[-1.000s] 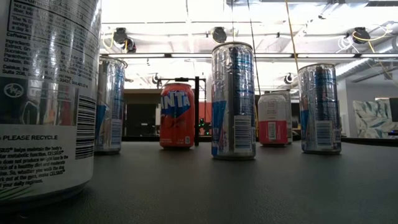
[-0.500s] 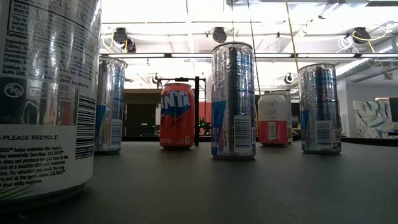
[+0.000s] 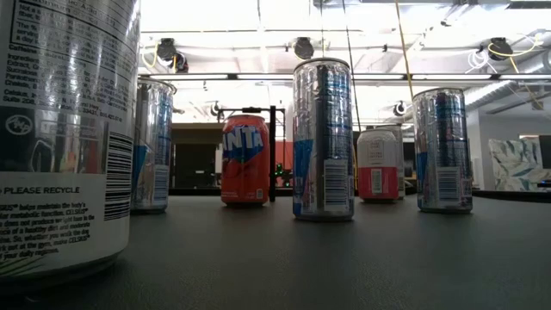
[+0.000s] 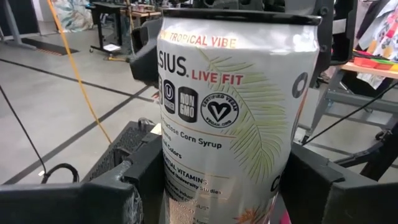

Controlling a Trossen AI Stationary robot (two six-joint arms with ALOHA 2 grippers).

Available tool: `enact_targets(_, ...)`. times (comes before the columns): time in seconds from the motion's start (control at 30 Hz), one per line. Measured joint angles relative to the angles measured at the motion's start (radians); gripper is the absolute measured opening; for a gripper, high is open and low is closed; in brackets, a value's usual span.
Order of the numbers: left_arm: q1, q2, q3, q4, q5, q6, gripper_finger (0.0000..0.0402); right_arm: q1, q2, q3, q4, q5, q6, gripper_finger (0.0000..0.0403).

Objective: Place canned beverage on shelf
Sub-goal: Put the middle white yellow soda can on the shelf

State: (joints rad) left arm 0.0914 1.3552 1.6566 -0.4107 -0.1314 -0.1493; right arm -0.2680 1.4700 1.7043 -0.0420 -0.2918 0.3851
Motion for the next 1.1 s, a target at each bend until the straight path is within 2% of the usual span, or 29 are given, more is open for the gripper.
enact_targets(0.6, 0.000, 0.045, -0.001, 0.005, -0.006, -0.001, 0.0238, 0.002, 0.044, -0.001, 0.017, -0.051, -0.031, 0.0363)
enact_targets(1.1, 0.007, 0.046, -0.001, 0.005, -0.008, -0.006, 0.0238, 0.002, 0.046, -0.001, 0.016, -0.080, -0.042, 0.0248)
